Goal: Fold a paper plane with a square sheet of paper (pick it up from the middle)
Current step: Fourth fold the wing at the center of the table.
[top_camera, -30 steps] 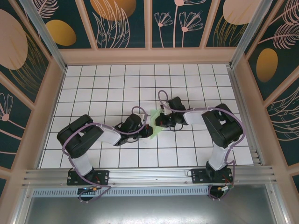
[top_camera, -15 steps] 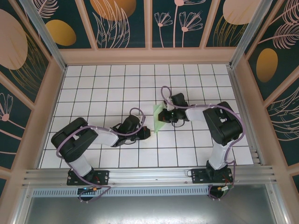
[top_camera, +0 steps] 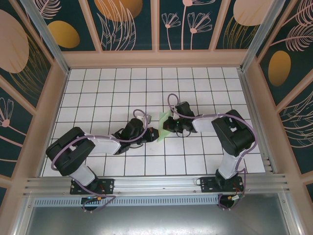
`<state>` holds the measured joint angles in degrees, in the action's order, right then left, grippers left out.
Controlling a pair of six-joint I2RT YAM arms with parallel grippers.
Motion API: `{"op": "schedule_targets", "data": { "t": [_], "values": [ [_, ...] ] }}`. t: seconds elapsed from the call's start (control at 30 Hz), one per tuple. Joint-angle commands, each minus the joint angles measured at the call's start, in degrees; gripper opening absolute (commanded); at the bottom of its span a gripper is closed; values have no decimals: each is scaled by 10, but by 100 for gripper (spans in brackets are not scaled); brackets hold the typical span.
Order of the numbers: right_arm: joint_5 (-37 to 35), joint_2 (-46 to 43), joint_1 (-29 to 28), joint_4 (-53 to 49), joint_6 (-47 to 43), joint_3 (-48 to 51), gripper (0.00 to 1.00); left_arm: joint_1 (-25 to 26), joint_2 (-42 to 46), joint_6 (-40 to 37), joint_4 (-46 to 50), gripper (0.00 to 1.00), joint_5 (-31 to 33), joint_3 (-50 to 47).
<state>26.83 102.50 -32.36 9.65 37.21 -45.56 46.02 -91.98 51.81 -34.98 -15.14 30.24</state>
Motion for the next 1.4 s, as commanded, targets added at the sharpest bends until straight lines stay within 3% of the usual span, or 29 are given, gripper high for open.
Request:
{"op": "schedule_targets", "data": {
  "t": [0.0,0.43,1.37],
  "values": [
    [-11,-8,-9,-19,28,14,3,-3,-23,8,-21,6,-16,18],
    [-3,-1,-20,-20,41,11,3,-3,-96,3,20,3,-11,73],
    [-5,-3,-15,-31,16,-6,2,-2,-120,20,117,0,26,66]
  ]
}}
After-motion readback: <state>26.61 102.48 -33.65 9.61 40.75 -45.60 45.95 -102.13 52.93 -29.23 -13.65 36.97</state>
